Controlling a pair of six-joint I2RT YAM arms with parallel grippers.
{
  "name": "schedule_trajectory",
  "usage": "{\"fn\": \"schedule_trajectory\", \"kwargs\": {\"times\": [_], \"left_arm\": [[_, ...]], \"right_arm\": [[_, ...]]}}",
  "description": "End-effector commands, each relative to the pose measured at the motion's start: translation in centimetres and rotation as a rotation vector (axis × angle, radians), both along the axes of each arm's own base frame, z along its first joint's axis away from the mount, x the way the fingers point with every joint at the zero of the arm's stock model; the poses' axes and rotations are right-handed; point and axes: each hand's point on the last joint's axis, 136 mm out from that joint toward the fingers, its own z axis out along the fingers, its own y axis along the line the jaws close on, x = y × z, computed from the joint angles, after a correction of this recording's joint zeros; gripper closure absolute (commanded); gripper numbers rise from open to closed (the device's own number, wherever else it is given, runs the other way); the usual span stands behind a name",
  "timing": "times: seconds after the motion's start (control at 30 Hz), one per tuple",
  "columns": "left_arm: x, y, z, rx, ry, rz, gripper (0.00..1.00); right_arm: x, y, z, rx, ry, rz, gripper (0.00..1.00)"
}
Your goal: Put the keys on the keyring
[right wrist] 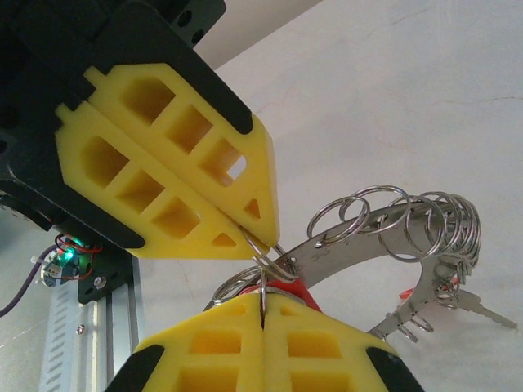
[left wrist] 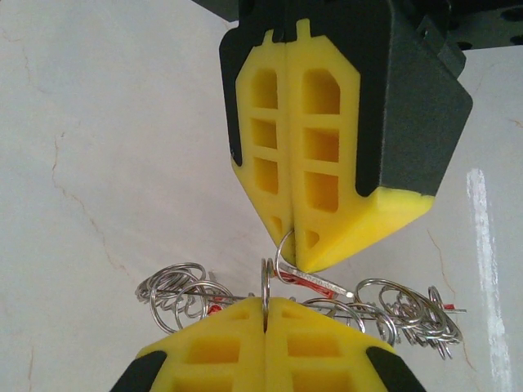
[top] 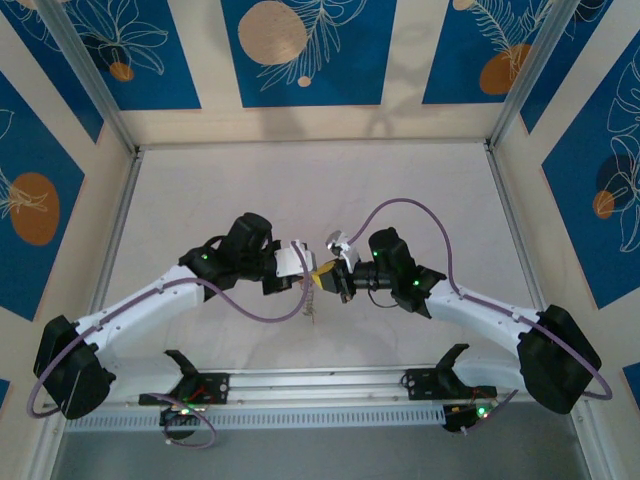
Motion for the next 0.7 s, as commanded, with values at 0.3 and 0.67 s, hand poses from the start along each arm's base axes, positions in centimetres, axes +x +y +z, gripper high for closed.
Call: {"fn": "schedule_trajectory", "kwargs": {"times": [0.3, 0.67], "left_arm": [[0.0, -0.6, 1.5, -0.046, -0.022, -0.003, 1.00], [0.4, -0.4, 1.4, -0.032, -0.027, 0.017, 1.00]], "right_arm": [[1.2, 1.1, 2.1, 0.046, -0.004, -0.018, 1.00], [0.3, 1.3, 2.8, 0.070, -0.024, 0.032, 1.00]]}}
